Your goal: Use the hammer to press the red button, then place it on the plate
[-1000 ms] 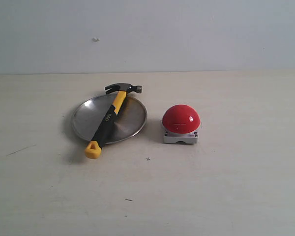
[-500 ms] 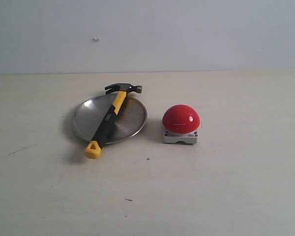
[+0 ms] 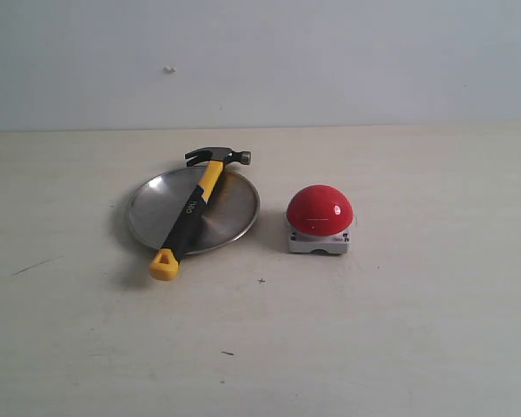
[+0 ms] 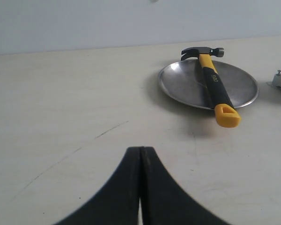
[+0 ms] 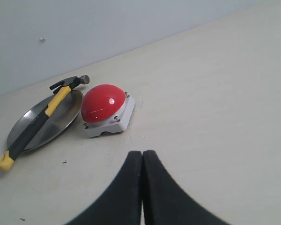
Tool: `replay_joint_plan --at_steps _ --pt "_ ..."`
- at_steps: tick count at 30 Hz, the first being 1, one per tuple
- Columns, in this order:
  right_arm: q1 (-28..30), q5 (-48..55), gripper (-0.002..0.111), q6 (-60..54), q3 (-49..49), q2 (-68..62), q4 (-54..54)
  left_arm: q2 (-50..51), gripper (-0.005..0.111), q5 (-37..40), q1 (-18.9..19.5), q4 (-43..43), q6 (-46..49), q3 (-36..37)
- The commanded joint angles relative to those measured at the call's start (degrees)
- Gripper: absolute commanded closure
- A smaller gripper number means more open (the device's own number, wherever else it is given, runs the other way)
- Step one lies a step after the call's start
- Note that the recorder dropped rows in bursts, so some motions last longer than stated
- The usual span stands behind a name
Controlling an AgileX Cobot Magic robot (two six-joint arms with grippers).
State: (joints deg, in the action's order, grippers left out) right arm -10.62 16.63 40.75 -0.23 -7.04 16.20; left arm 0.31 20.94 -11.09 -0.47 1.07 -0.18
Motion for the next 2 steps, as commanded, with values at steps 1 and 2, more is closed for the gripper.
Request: replay_joint_plan --at_steps 1,2 --pt "-0.05 -0.43 0.108 -0.19 0.23 0.17 0.23 -0.31 0.107 -0.51 0.15 0.03 0.30 0.18" --pt "-0.05 -0.43 0.108 -0.19 0.23 0.17 0.23 -0.31 0.107 -0.51 0.15 0.03 0.30 0.18"
